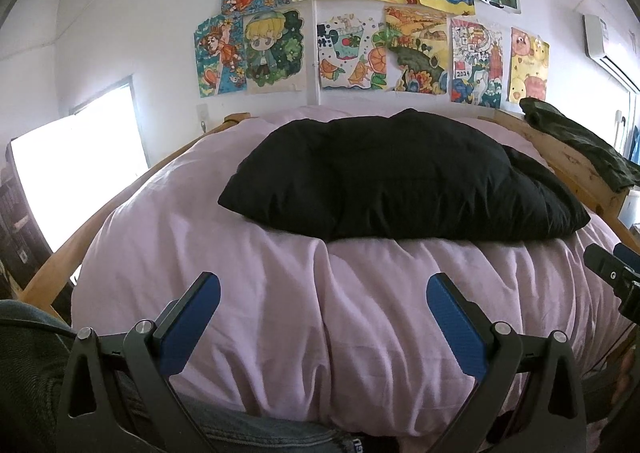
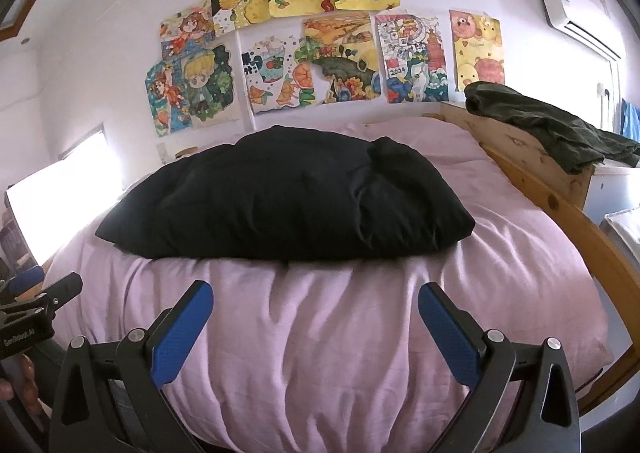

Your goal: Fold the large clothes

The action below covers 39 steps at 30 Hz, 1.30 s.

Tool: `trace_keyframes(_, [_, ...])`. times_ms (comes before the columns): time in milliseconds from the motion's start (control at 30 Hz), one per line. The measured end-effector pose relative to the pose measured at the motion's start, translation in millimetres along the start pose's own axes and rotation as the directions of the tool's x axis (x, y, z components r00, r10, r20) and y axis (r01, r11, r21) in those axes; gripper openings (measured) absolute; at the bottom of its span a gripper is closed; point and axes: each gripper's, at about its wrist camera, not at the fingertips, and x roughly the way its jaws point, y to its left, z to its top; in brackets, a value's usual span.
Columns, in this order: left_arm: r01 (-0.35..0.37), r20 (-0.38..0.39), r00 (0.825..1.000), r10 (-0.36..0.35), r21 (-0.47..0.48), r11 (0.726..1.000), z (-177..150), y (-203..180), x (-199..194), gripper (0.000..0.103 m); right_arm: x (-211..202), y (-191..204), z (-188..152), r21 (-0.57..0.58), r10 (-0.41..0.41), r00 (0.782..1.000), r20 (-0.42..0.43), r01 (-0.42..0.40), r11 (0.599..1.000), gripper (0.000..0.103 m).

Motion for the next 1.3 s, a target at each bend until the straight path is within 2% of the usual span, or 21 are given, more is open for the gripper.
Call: trace_keyframes(1300, [0.001,0.002,1.000,-0.001,0.004,1.000,0.0,3.5,0.8,0.101,2.7,-0.5,-9.2,0.011,-0.004,1.000,-0.012,0.004,1.000,0.103])
